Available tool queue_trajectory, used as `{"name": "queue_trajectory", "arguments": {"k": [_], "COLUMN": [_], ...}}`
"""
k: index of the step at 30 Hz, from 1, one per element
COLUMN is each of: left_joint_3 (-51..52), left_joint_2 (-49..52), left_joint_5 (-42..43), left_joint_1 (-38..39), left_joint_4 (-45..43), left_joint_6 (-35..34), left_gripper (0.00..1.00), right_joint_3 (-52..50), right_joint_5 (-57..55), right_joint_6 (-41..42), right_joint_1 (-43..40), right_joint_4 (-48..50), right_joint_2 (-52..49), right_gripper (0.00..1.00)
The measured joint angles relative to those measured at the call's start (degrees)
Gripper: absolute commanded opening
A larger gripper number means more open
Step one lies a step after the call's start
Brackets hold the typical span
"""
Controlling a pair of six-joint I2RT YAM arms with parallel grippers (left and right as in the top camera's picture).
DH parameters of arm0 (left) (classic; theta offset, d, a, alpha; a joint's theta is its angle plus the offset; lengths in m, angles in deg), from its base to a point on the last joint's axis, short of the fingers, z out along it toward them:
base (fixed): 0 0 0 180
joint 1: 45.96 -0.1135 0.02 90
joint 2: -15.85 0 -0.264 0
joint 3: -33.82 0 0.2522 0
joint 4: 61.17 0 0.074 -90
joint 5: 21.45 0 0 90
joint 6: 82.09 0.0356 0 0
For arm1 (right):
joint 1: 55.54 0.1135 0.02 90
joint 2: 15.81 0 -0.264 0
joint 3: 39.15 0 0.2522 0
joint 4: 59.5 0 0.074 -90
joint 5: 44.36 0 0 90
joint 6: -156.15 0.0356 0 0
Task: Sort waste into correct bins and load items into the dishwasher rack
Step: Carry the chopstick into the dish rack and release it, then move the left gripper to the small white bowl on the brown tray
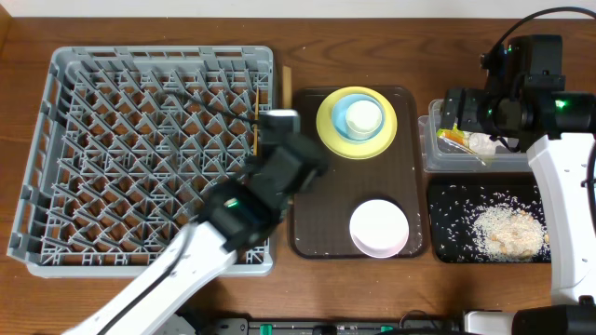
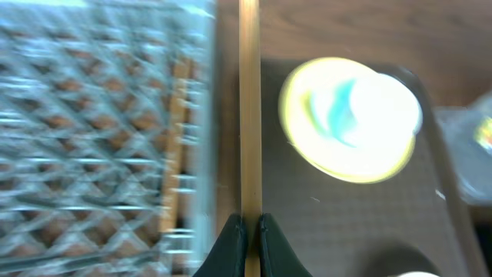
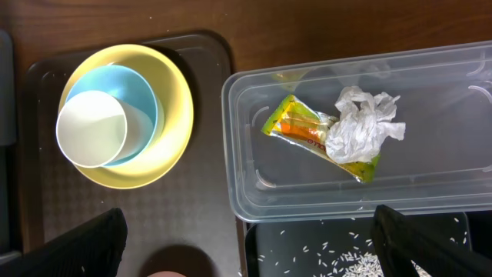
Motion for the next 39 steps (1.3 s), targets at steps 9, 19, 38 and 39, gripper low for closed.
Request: {"name": "queue_trajectory", "arguments": {"k": [9,19,38,39], "left_joint_3": [1.07,1.31,1.36,1.16], "left_joint_2": [3.43,16.63,8.48,7.26], "left_joint_5": [-3.5,-3.45,14.14,17.05], "left_joint_1": [-6.12,-6.27,-7.1,-6.99], "left_joint_4": [3.67,2.47,4.22,4.57], "left_joint_6": [4.02,4.46,6.25,6.21], "left_gripper": [0.06,0.11,0.44,0.43], "right_joint_3": [0.0,0.0,0.0,0.0], "right_joint_5": [0.0,0.0,0.0,0.0], "right_joint_6": [0.0,0.0,0.0,0.0], "right_joint_1": [0.0,0.0,0.0,0.0], "right_joint_4": [0.0,0.0,0.0,0.0], "right_joint_2": [0.0,0.0,0.0,0.0], "right_gripper": [0.99,0.99,0.99,0.99]}}
